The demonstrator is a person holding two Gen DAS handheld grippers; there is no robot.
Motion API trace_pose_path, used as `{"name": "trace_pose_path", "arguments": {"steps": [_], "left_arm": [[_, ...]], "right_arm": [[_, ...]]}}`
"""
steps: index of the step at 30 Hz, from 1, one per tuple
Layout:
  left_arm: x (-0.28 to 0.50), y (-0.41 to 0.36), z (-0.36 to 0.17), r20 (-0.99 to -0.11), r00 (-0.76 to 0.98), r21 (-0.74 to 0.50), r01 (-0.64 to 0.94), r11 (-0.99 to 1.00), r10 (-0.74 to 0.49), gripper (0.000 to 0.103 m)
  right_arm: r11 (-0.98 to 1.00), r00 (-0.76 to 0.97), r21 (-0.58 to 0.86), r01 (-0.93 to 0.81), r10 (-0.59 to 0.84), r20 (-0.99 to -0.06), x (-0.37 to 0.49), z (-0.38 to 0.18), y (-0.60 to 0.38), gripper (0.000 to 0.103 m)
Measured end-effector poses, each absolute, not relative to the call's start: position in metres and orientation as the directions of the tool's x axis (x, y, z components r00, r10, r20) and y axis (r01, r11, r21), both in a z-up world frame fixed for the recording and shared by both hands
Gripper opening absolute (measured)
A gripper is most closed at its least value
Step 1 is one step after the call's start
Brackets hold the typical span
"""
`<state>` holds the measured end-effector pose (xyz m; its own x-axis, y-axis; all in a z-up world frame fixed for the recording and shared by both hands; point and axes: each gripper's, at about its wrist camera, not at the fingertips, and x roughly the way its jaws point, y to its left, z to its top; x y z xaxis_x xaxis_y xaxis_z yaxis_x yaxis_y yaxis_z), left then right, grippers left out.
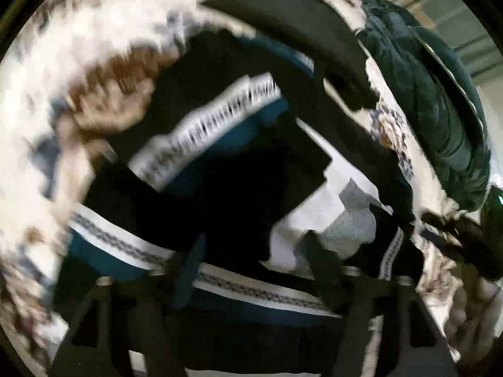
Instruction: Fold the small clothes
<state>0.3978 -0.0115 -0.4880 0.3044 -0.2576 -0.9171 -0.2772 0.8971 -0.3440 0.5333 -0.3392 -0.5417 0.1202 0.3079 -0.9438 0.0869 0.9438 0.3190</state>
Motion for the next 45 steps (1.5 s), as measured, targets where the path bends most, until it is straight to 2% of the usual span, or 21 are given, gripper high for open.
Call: {"name": "trace_pose_path", "arguments": {"steps": [1,6,8,9,11,14,15,17,18,19,22,24,28,30,31,32,33,34,36,40,45], "left_arm": [[0.401,-0.01,-0.48,-0.917,0.33,-0.315,-0.258,0.913,-0.223,0.066],[0.443,-0.002,-0.487,-0.919,0.38,-0.192,-0.21,0.959,-0.101,0.066],[0.468,0.004,-0.507,-0.931,0.358,-0.15,-0.2,0.968,-0.071,0.066],[0.478,0.009,-0.519,-0.94,0.338,-0.127,-0.201,0.971,-0.053,0.066],[0.496,0.024,-0.539,-0.953,0.299,-0.109,-0.216,0.97,-0.041,0.069],[0.506,0.042,-0.539,-0.952,0.296,-0.154,-0.238,0.959,-0.079,0.069],[0.506,0.042,-0.532,-0.951,0.3,-0.147,-0.23,0.962,-0.074,0.069],[0.499,0.036,-0.514,-0.947,0.313,-0.135,-0.193,0.972,-0.07,0.067],[0.494,0.031,-0.505,-0.942,0.325,-0.139,-0.172,0.975,-0.077,0.067],[0.488,0.026,-0.495,-0.936,0.341,-0.144,-0.144,0.979,-0.088,0.067],[0.471,0.001,-0.483,-0.925,0.36,-0.146,-0.047,0.988,-0.12,0.069],[0.475,-0.008,-0.495,-0.935,0.339,-0.111,-0.006,0.994,-0.102,0.069],[0.487,0.003,-0.539,-0.963,0.255,-0.091,-0.011,0.996,-0.085,0.069],[0.486,0.003,-0.535,-0.959,0.269,-0.094,-0.003,0.996,-0.089,0.071],[0.485,0.002,-0.528,-0.956,0.283,-0.081,0.004,0.997,-0.079,0.074],[0.483,0.0,-0.517,-0.951,0.302,-0.069,0.007,0.998,-0.068,0.082],[0.479,-0.001,-0.505,-0.944,0.324,-0.069,0.003,0.998,-0.066,0.086],[0.474,-0.003,-0.494,-0.936,0.345,-0.077,-0.001,0.997,-0.072,0.09],[0.462,-0.011,-0.474,-0.925,0.368,-0.097,-0.003,0.995,-0.089,0.09],[0.418,-0.035,-0.437,-0.912,0.403,-0.088,-0.011,0.996,-0.076,0.09],[0.336,-0.088,-0.431,-0.935,0.339,-0.125,-0.041,0.991,-0.104,0.09]], "right_arm": [[0.939,0.139,0.323,0.12,0.306,-0.942,0.522,-0.535,-0.349,0.064],[0.912,0.07,0.322,0.256,0.314,-0.947,0.475,-0.556,-0.37,0.063],[0.901,0.057,0.322,0.29,0.32,-0.946,0.456,-0.577,-0.369,0.021],[0.899,0.071,0.32,0.299,0.314,-0.947,0.449,-0.582,-0.371,0.008],[0.889,0.117,0.311,0.335,0.289,-0.95,0.436,-0.586,-0.376,0.008],[0.886,0.118,0.276,0.374,0.25,-0.961,0.43,-0.587,-0.384,0.008],[0.879,0.113,0.281,0.385,0.257,-0.96,0.428,-0.587,-0.387,0.009],[0.895,0.084,0.241,0.376,0.226,-0.971,0.43,-0.581,-0.386,0.019],[0.91,0.074,0.193,0.367,0.179,-0.981,0.431,-0.572,-0.382,0.032],[0.924,0.1,0.151,0.352,0.124,-0.987,0.43,-0.557,-0.376,0.037],[0.936,0.215,0.151,0.319,0.084,-0.973,0.427,-0.52,-0.352,0.038],[0.94,0.241,0.202,0.274,0.137,-0.961,0.426,-0.514,-0.326,0.038],[0.956,0.126,0.166,0.241,0.139,-0.982,0.43,-0.561,-0.286,0.037],[0.956,0.065,0.139,0.258,0.126,-0.99,0.421,-0.587,-0.288,0.037],[0.953,0.054,0.16,0.256,0.151,-0.987,0.418,-0.59,-0.289,0.037],[0.958,0.057,0.159,0.24,0.149,-0.987,0.418,-0.585,-0.288,0.037],[0.961,0.061,0.158,0.227,0.148,-0.987,0.417,-0.576,-0.289,0.044],[0.961,0.069,0.165,0.222,0.154,-0.986,0.416,-0.566,-0.291,0.068],[0.955,0.096,0.196,0.222,0.178,-0.979,0.41,-0.537,-0.302,0.096],[0.961,0.143,0.179,0.21,0.151,-0.978,0.398,-0.483,-0.329,0.096],[0.945,0.138,0.232,0.229,0.204,-0.969,0.376,-0.454,-0.396,0.096]]}}
